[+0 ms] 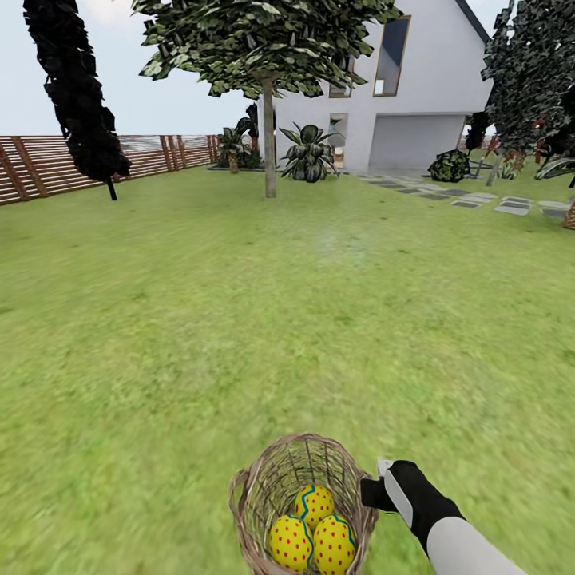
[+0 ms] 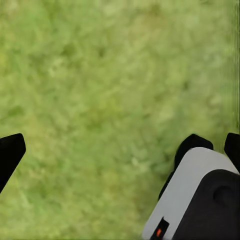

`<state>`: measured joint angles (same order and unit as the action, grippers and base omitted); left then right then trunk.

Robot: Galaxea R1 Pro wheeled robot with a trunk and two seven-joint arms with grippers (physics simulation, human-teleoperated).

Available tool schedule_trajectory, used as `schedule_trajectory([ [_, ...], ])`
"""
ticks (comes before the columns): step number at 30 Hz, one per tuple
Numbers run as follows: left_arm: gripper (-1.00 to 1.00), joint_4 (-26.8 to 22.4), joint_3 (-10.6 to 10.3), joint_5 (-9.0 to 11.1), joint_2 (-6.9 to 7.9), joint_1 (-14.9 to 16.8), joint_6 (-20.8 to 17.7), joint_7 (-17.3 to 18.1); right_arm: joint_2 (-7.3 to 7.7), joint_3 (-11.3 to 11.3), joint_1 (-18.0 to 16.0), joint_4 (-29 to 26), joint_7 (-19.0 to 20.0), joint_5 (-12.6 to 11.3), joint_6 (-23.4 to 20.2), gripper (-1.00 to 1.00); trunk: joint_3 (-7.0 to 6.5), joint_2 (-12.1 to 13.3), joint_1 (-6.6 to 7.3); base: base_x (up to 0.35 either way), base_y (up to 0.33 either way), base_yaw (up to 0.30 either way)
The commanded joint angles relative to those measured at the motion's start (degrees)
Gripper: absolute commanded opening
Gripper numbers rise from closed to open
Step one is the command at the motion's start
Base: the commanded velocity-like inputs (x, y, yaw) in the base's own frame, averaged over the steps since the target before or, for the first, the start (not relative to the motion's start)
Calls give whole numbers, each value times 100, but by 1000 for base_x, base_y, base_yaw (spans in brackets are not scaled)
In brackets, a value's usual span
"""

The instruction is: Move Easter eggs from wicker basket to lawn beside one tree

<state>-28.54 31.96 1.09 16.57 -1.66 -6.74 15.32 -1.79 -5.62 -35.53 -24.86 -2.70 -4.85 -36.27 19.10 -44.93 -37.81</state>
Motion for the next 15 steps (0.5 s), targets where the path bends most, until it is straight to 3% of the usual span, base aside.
schedule_trajectory([
  [1,100,105,34,13,-59,-1,83,33,-5,-27,-4,-10,-29,-95,-21,-100,6,-5,-5,346,0,0],
  [3,100,330,37,53,-205,-1,376,3,-5,-27,0,-10,-28,-95,-21,-100,6,-5,-5,346,0,0],
  [7,100,1175,39,104,-687,-1,1648,-319,-9,-20,1,-10,-29,-95,-21,-100,6,-5,-5,346,0,0],
  [9,100,1364,39,114,-810,-1,1919,-416,-11,-19,0,-10,-27,-95,-21,-100,6,-5,-5,346,0,0],
  [15,100,1449,39,125,-871,5,2086,-474,-10,-18,0,-10,-24,-95,-21,-100,6,-5,-5,346,0,0],
])
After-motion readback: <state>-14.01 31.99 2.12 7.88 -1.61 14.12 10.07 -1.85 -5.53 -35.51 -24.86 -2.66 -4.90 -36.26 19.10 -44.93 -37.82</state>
